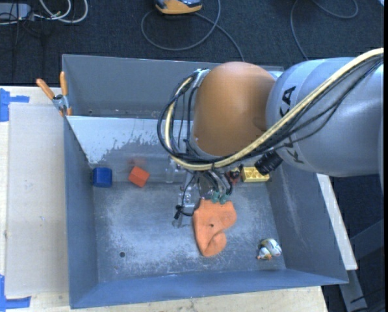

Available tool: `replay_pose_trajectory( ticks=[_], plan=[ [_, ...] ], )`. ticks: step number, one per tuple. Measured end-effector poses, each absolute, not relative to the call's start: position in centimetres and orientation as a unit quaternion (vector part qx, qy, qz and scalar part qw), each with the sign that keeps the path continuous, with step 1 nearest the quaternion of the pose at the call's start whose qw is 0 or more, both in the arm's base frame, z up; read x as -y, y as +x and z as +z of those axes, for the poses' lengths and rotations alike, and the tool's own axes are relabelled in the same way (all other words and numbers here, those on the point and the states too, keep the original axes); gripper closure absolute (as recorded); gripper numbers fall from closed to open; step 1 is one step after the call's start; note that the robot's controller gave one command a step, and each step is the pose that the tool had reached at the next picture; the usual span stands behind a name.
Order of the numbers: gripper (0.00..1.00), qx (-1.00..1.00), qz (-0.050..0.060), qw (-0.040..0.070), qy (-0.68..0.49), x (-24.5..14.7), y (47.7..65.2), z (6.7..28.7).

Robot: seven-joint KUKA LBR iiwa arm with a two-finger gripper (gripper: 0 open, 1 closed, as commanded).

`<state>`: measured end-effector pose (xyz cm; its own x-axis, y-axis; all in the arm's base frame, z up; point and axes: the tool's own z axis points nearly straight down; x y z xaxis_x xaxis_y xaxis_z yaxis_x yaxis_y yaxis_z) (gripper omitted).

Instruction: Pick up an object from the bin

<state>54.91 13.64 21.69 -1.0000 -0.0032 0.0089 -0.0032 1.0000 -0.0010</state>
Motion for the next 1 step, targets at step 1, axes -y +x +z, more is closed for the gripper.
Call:
replay_pose_trajectory(
  ticks=[1],
  plan=[
    [0.0,1.0,0.0,0.001,0.0,-13.56,55.04,22.17]
  ],
)
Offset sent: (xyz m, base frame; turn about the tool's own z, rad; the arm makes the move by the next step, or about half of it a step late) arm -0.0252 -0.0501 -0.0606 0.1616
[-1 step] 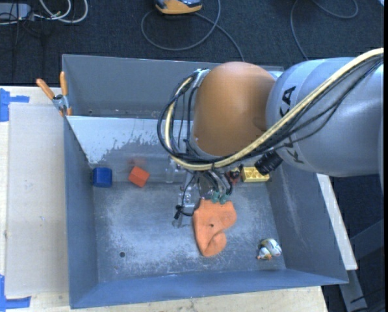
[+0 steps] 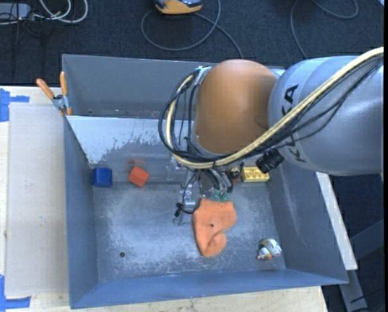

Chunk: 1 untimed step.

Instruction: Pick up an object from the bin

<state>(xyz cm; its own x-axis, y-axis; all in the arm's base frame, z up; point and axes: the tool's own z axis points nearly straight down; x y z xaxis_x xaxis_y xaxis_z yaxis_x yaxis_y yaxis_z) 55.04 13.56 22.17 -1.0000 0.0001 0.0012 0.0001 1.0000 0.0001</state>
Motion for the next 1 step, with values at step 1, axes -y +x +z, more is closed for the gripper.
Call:
replay_pose_trajectory(
  ticks=[1],
  plan=[
    [0.0,1.0,-0.001,-0.002,-0.02,-12.41,54.41,20.57]
  ],
)
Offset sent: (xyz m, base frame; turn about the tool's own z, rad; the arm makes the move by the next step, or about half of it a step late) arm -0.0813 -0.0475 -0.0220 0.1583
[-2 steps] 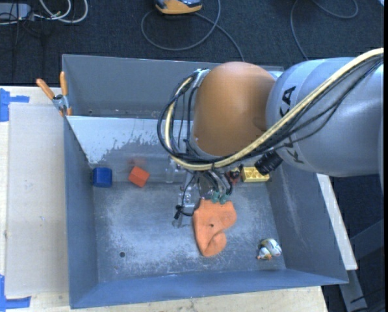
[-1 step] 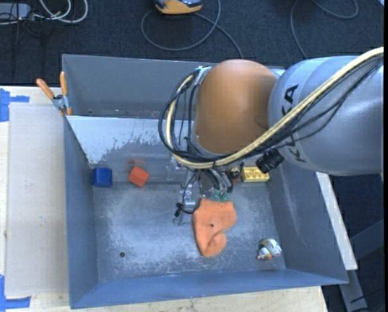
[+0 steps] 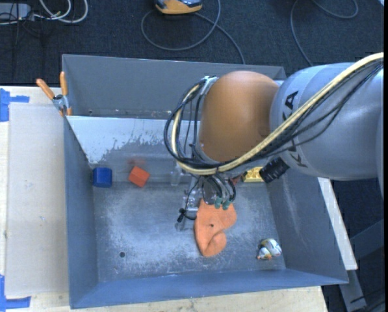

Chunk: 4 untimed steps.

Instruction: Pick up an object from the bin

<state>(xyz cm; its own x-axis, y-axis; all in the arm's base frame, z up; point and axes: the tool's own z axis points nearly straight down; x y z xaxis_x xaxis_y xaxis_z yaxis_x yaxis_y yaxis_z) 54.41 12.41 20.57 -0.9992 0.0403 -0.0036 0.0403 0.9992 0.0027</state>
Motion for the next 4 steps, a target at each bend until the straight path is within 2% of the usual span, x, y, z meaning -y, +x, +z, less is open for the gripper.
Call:
replay_pose_trajectory(
  ticks=[1,2,3,4],
  plan=[
    [0.0,-0.998,-0.001,-0.004,0.069,-9.6,48.5,19.3],
    [0.0,-0.998,0.001,-0.001,0.055,-6.2,48.6,17.2],
    [0.0,-0.999,-0.001,-0.005,0.047,-4.9,54.5,19.9],
    [0.0,-0.997,0.001,0.002,0.073,-3.4,53.6,16.4]
  ],
)
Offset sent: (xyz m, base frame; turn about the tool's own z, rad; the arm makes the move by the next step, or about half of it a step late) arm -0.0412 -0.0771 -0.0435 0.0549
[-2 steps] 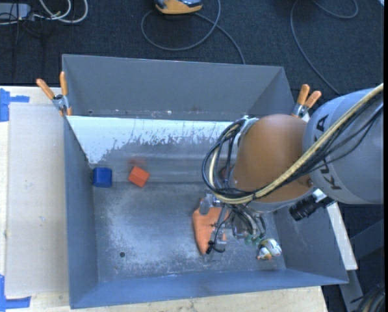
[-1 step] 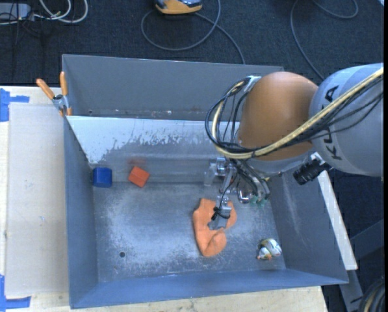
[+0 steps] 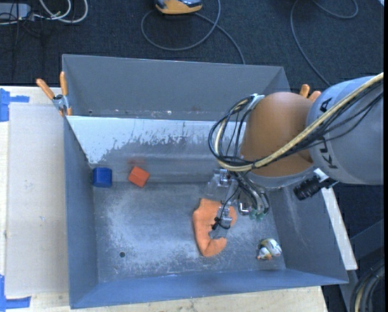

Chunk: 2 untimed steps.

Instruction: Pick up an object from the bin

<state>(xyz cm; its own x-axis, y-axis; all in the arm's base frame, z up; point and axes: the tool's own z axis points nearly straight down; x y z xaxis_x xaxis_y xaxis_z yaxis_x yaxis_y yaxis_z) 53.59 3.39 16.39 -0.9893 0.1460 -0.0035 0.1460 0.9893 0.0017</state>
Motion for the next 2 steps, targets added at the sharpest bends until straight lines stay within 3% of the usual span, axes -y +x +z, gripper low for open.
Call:
replay_pose_trajectory(
  ticks=[1,2],
  plan=[
    [0.0,-0.991,-0.001,-0.006,0.131,-1.8,49.5,12.1],
    [0.0,-1.0,-0.001,-0.002,0.02,-0.8,54.3,9.5]
  ],
)
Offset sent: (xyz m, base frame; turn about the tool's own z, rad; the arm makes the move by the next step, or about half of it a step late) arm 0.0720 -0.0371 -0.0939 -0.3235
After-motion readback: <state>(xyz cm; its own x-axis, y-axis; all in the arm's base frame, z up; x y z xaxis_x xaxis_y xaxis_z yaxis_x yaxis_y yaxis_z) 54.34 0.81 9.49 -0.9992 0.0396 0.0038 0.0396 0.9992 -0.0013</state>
